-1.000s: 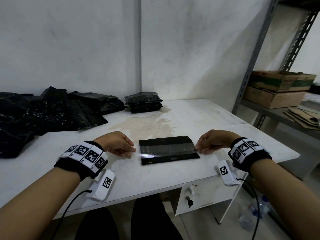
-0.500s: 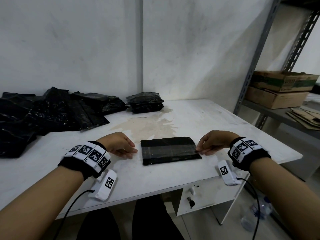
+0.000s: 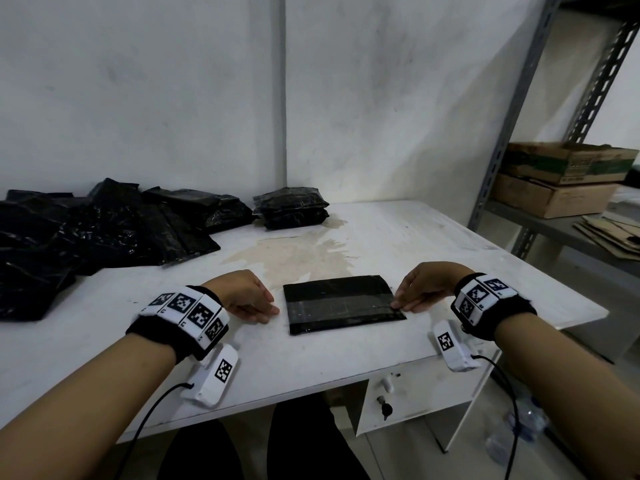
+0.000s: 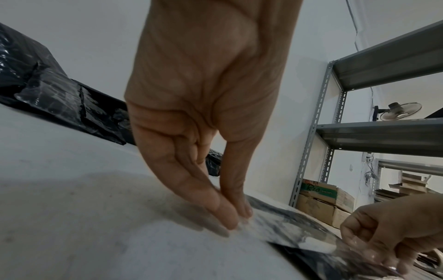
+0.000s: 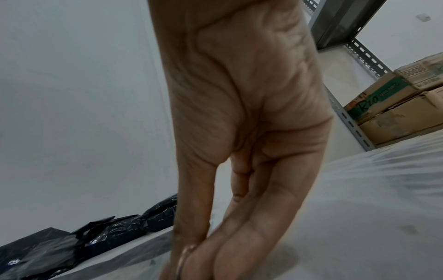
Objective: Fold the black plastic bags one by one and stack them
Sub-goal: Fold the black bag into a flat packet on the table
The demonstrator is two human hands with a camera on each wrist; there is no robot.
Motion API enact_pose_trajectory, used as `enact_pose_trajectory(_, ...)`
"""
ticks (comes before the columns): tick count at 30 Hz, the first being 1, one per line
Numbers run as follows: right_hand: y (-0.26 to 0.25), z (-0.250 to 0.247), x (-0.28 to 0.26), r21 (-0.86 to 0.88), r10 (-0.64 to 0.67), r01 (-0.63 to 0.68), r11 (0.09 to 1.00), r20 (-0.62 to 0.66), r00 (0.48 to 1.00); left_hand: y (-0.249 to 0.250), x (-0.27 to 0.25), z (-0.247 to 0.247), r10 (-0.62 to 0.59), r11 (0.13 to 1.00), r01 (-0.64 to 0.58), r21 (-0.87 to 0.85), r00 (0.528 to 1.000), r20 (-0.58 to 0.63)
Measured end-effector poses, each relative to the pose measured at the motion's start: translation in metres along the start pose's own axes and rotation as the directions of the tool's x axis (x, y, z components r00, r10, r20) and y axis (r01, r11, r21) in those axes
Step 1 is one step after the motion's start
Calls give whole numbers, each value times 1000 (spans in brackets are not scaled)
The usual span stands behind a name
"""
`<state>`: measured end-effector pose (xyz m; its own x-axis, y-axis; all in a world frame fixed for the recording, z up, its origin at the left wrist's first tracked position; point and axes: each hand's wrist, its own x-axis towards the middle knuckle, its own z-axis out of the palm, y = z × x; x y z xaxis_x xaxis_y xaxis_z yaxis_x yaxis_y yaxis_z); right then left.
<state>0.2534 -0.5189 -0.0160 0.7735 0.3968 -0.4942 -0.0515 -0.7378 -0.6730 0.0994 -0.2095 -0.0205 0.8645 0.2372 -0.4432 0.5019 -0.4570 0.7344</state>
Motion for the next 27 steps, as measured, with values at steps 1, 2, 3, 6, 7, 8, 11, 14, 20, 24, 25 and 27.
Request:
enact_pose_trajectory(1,-1,0,0,4,-1,1,1000,-2,1000,0,0,1,0,1000,0,6,1000,0)
enact_pose_trajectory(2,-1,1,-1,4,1,-1,1000,-5,1000,0,0,1,-1,1000,1,11,1000,-1)
enact_pose_trajectory(3,-1,1,0,-2,4,-4,1000,-9,1000,0,0,2,1,1000,-1,14,1000,-3)
enact_pose_trajectory(6,-2,3,1,-54,21,-22,998,-31,999,0,0,2,11,1000,-11,25,1000,-6)
enact_pose_trajectory(7,-3,3,2,-75,19,-21,997,-29,999,0,-1,3,12,1000,-12,27,1000,-9)
enact_pose_trajectory(8,-4,4,1,-92,9,-11,996,-24,1000,0,-1,3,12,1000,-11,29,1000,-12)
enact_pose_trajectory(11,-7,2,1,-133,-25,22,991,-18,1000,1,-1,4,12,999,-12,35,1000,-17)
enact_pose_trajectory(14,-9,0,2,-138,0,-5,990,-33,999,1,0,4,14,999,-13,45,1000,-16)
enact_pose_trajectory(20,-6,-1,4,-70,75,-77,995,-34,997,1,0,4,7,999,-7,53,1000,-12)
enact_pose_trajectory(24,-9,0,4,61,62,-65,996,55,997,2,0,4,7,998,-7,64,1000,-6)
enact_pose_trajectory(25,-9,0,5,104,55,-61,993,59,997,2,0,4,7,998,-7,70,1000,-7)
enact_pose_trajectory(27,-10,1,8,177,52,-65,982,77,996,2,0,4,7,997,-6,79,1000,-12)
